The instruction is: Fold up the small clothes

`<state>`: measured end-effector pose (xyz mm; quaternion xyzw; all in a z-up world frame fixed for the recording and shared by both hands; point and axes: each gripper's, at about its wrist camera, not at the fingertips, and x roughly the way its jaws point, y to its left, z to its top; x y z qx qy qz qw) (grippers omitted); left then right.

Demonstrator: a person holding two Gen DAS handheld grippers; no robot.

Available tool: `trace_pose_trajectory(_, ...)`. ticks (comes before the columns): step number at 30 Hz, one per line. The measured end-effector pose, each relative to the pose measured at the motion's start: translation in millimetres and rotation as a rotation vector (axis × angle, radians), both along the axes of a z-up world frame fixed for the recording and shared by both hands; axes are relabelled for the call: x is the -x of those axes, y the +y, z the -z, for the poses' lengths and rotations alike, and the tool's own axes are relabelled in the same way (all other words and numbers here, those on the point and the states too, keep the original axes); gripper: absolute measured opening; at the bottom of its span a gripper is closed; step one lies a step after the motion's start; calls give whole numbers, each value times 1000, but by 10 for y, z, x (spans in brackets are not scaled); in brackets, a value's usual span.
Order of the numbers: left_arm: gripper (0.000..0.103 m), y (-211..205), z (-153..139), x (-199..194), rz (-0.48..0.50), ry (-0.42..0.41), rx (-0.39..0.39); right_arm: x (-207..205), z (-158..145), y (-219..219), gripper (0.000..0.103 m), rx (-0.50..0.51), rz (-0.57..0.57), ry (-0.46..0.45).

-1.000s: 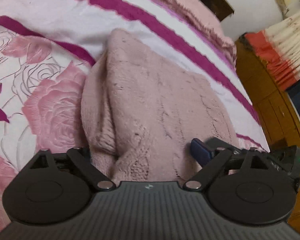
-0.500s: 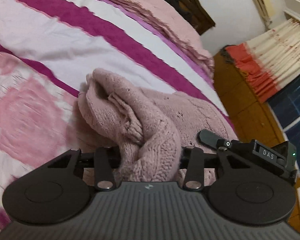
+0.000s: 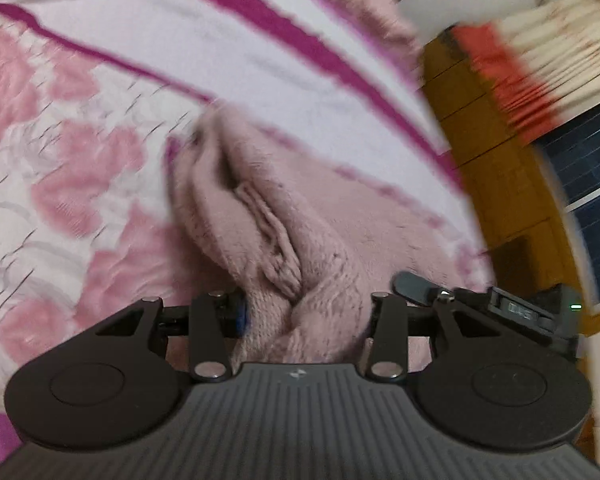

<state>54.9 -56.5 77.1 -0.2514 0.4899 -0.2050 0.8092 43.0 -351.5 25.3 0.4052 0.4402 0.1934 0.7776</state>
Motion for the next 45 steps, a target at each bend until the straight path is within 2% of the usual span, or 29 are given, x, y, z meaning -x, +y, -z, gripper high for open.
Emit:
trace_pose_trajectory(1,49,-51,40,-4,-1,24,-69,40,91,31,53,12,0,17)
trace_pose_trajectory(2,60,-95,97,-5,-8,37,-152,92,166,70,54,33,1,19)
trace_pose_trajectory(3,67,-124,128,31,-17,32,-200,170,209,98,54,52,7,-16)
trace_pose_trajectory(5,68,-143,127,100,-20,11,-222,270,213,123,55,74,19,-85)
trace_pose_trajectory(9,68,-231,-43,183,-1,-51,-300,308,189,80,57,81,21,-99)
trace_pose_trajectory(12,69,-253,-193,190,-4,-120,-344,304,66,-11,61,127,10,-120)
trace_pose_trajectory(14,69,-215,-224,110,-3,-142,-342,272,4,-110,64,127,19,-135)
trace_pose_trajectory(18,70,-206,-193,-174,-27,-157,-327,130,12,-348,68,36,146,-85)
trace_pose_trajectory(20,70,-201,-143,-265,-45,-169,-326,28,13,-418,68,26,175,-88)
trace_pose_trajectory(23,70,-206,23,-430,-54,-144,-337,-245,117,-446,72,32,150,-79)
trace_pose_trajectory(25,71,-158,101,-476,-74,-127,-304,-454,256,-409,71,-2,137,-35)
trace_pose_trajectory(26,71,-139,128,-484,-81,-124,-290,-543,293,-379,68,-20,122,-44)
trace_pose_trajectory(27,72,-131,146,-489,-84,-126,-285,-603,285,-325,59,-27,93,-79)
trace_pose_trajectory(28,72,-124,148,-486,-81,-133,-282,-651,244,-246,39,-16,63,-120)
trace_pose_trajectory(29,72,-124,159,-478,-73,-146,-287,-652,179,-200,34,15,55,-170)
trace_pose_trajectory(31,72,-123,168,-464,-59,-177,-306,-623,43,-107,31,82,47,-279)
trace_pose_trajectory(34,78,-82,197,-456,-65,-186,-308,-665,49,-55,31,154,68,-306)
trace_pose_trajectory(36,82,-54,225,-485,-72,-179,-323,-731,167,-20,31,290,87,-266)
trace_pose_trajectory(37,83,-45,228,-496,-72,-178,-328,-750,231,-12,31,309,85,-255)
trace_pose_trajectory(39,83,-25,211,-508,-73,-172,-329,-709,253,-43,32,273,105,-257)
trace_pose_trajectory(42,82,-39,116,-459,-84,-167,-339,-597,106,-56,36,295,123,-254)
trace_pose_trajectory(45,82,-47,-33,-334,-79,-168,-320,-325,-95,-60,36,368,125,-311)
